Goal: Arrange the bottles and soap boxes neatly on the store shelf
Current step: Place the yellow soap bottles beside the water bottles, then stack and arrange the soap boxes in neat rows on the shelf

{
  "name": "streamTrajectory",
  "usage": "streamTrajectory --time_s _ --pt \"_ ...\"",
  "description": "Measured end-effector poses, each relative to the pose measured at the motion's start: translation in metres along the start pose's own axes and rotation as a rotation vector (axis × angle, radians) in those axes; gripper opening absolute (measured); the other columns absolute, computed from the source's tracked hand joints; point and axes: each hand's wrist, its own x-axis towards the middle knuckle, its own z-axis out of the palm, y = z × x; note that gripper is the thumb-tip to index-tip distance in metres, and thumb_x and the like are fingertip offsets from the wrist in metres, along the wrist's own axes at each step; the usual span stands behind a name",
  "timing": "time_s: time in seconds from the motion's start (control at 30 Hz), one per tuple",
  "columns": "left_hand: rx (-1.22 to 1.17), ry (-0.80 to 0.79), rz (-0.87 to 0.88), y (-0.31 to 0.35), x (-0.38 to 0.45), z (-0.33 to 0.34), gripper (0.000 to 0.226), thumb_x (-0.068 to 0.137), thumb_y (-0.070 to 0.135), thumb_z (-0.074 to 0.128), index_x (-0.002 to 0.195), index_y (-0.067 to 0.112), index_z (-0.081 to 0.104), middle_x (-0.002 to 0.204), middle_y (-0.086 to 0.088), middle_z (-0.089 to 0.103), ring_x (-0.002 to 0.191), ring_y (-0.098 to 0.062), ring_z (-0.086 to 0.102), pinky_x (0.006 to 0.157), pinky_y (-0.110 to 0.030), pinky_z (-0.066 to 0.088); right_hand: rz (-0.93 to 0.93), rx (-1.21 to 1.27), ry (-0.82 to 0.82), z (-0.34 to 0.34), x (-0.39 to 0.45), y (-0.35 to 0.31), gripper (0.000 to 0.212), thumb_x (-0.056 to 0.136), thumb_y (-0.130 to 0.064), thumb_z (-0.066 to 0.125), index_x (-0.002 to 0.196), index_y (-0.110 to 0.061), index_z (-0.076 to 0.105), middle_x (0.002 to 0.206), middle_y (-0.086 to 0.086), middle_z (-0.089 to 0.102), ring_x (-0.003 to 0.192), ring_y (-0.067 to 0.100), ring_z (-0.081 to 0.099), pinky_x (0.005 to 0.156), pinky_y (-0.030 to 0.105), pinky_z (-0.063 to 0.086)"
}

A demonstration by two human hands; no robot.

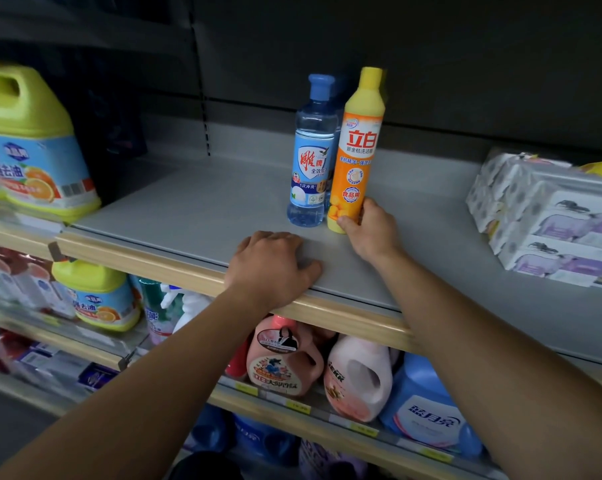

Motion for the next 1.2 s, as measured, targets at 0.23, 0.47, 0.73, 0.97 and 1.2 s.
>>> streamTrajectory --time_s 0.23,0.47,0.73,0.97,1.2 --pt "-0.020 0.019 -0.015 -0.001 0.000 -0.001 0.067 0.072 0.072 0.029 0.110 0.030 0.063 0.109 0.006 0.066 0.110 -0.021 0.052 0.088 -0.038 0.042 0.045 0.036 -0.010 -0.005 -0.005 -0.001 0.053 0.089 -0.041 0.066 0.129 -0.010 0.051 0.128 0.009 0.063 0.113 0.029 0.061 0.092 0.038 0.048" --pt "-0.054 0.018 -0.026 0.001 -0.006 -0.007 0.052 0.079 0.063 0.043 0.107 0.025 0.066 0.102 0.000 0.069 0.105 -0.025 0.056 0.084 -0.035 0.044 -0.030 -0.054 -0.015 -0.048 -0.049 0.025 0.055 0.091 -0.042 0.060 0.137 -0.014 0.049 0.139 0.006 0.056 0.126 0.026 0.054 0.104 0.035 0.042" --pt "-0.374 -0.007 0.042 0.080 0.000 0.001 0.038 0.083 0.036 0.064 0.119 0.024 0.065 0.115 0.002 0.070 0.104 -0.021 0.064 0.089 -0.031 0.048 0.078 -0.268 0.051 -0.151 -0.115 0.108 0.048 0.093 -0.039 0.057 0.134 -0.015 0.053 0.139 0.008 0.054 0.127 0.026 0.050 0.105 0.034 0.038" --pt "-0.627 -0.044 0.172 0.191 0.013 0.024 0.035 0.085 0.025 0.067 0.119 0.019 0.064 0.109 -0.001 0.070 0.093 -0.017 0.069 0.088 -0.022 0.046 0.314 -0.481 0.104 -0.225 -0.149 0.175 0.051 0.095 -0.046 0.049 0.133 -0.013 0.054 0.138 0.010 0.053 0.125 0.032 0.049 0.101 0.040 0.044" --pt "-0.689 0.014 0.186 0.253 0.054 0.033 0.048 0.085 0.035 0.068 0.129 0.019 0.054 0.118 -0.001 0.063 0.096 -0.023 0.065 0.090 -0.033 0.050 0.339 -0.590 0.030 -0.224 -0.147 0.189 0.051 0.094 -0.051 0.035 0.128 -0.018 0.053 0.129 0.006 0.053 0.122 0.029 0.047 0.104 0.040 0.038"
